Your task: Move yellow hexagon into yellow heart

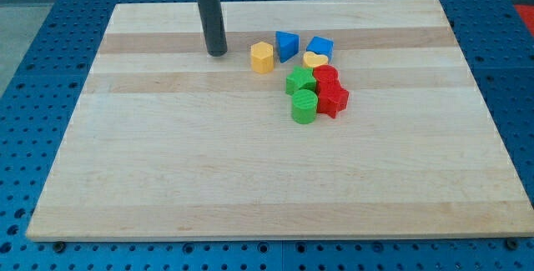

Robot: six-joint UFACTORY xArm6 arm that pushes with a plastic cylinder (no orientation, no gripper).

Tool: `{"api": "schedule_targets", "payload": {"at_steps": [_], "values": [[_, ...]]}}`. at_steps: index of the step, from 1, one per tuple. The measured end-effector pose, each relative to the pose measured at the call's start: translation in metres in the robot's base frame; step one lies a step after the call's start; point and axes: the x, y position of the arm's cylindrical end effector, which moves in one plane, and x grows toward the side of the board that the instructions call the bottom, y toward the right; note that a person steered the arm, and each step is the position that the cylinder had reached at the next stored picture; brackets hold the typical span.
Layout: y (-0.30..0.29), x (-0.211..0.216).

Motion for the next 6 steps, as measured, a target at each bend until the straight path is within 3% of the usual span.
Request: {"api": "schedule_targets", "payload": {"at_steps": [2,3,5,6], "values": [[0.033,0.037],[0.059,0.037],[0.021,0.023],[0.034,0.017]]}}
